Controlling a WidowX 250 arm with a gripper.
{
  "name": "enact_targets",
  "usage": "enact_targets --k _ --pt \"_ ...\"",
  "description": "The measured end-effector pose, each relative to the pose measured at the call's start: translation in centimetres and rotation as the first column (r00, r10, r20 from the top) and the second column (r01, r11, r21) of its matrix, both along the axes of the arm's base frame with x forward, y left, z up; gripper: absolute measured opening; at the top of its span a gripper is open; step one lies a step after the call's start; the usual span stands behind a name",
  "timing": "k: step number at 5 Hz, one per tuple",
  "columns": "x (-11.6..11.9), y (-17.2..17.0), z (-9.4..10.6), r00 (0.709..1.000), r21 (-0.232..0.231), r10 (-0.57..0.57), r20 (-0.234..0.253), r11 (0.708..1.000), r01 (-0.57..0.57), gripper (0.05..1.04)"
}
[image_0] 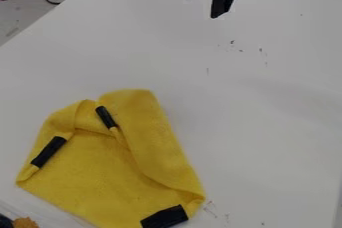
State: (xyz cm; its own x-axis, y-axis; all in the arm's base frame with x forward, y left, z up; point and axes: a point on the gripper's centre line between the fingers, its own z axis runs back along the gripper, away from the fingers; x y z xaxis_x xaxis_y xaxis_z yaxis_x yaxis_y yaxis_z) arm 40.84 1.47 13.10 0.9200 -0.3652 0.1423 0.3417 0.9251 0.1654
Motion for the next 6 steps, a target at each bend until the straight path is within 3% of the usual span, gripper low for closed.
enact_targets --k 1,2,3,4,5,6 --pt "-0.2 0.0 -1.5 0.999 -0.001 0.008 -0.034 1.000 -0.008 0.999" --pt "-2.7 0.2 -3.6 0.997 0.019 0.070 -0.041 0.997 -0.069 0.999" --pt "-5.6 0.0 -2.4 0.988 0.032 0.152 0.026 0.988 -0.153 0.999" --pt "-9.4 0.6 -2.8 0.960 0.015 0.277 0.050 0.961 -0.278 0.999" --pt "-12.1 2.7 -4.1 0.916 -0.002 0.401 0.007 0.916 -0.401 0.999" --pt "-13.9 5.1 -5.6 0.865 -0.012 0.502 -0.004 0.864 -0.503 0.999"
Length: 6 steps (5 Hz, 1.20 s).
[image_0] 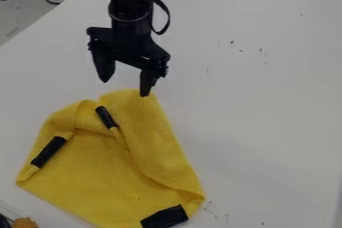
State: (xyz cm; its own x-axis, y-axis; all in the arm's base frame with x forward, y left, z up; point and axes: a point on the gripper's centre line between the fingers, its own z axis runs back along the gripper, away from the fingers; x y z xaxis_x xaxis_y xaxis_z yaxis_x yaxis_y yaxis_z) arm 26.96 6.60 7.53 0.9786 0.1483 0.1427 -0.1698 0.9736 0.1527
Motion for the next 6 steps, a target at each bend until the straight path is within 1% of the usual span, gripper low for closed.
enact_targets --k 1,2,3,4,5,6 --pt "-1.3 2.2 -1.4 0.997 -0.019 0.074 0.021 0.997 -0.074 0.999" --pt "-2.1 3.9 -2.0 0.994 -0.035 0.102 0.042 0.994 -0.101 0.999" --pt "-2.7 4.0 -2.8 0.994 -0.044 0.104 0.035 0.994 -0.102 0.999" --pt "-2.8 4.0 -3.9 0.994 -0.066 0.109 0.026 0.992 -0.107 0.999" --pt "-2.3 4.1 -4.7 0.996 -0.080 0.086 0.001 0.993 -0.086 0.999" --pt "-1.2 3.2 -4.9 0.998 -0.083 0.054 -0.029 0.995 -0.056 0.994"
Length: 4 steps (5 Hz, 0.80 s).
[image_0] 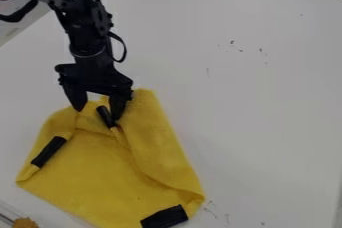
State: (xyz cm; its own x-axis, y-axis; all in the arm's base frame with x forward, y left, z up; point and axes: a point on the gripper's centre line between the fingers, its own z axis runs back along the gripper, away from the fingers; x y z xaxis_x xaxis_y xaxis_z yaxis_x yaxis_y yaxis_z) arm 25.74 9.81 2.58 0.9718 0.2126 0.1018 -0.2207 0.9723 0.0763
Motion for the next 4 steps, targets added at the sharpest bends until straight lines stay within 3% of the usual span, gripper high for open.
enact_targets --k 2,3,4 --pt "1.8 -0.5 -0.7 0.998 -0.019 -0.051 -0.036 0.999 0.051 0.969" --pt "2.0 -0.8 -1.3 0.998 -0.039 -0.053 -0.038 0.998 0.051 0.777" --pt "2.2 -0.9 -1.6 0.997 -0.042 -0.077 -0.029 0.996 0.075 0.475"
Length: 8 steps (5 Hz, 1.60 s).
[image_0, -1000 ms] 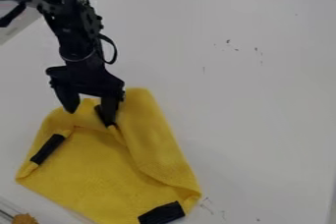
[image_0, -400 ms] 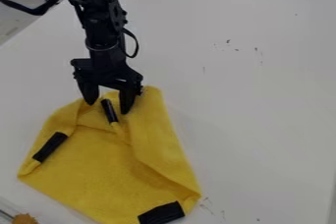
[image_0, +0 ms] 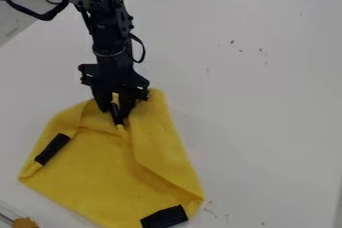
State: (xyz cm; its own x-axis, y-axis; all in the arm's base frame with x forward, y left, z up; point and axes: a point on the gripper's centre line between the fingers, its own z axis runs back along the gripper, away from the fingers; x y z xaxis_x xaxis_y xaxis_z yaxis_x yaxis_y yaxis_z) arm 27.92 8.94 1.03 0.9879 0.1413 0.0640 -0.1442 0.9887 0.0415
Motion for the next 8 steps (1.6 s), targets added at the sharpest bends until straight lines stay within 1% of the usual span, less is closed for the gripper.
enact_targets --k 1,2,3,4,5,6,7,8 --pt "0.2 0.0 0.0 1.000 0.001 -0.006 0.011 1.000 0.006 0.245" --pt "0.1 0.2 0.2 1.000 0.009 0.002 -0.001 1.000 -0.002 0.104" --pt "0.3 0.0 1.4 1.000 0.037 -0.014 -0.002 0.999 0.014 0.062" --pt "1.7 -0.4 4.5 0.999 0.094 -0.021 0.025 0.995 0.018 0.059" --pt "3.3 -1.8 7.0 0.999 0.143 -0.039 0.017 0.989 0.036 0.059" --pt "5.0 -3.3 8.4 0.998 0.159 -0.055 0.028 0.986 0.049 0.059" --pt "6.2 -4.7 8.1 0.997 0.169 -0.071 0.014 0.983 0.068 0.059" --pt "6.7 -6.4 8.3 0.996 0.179 -0.086 0.021 0.981 0.081 0.059"
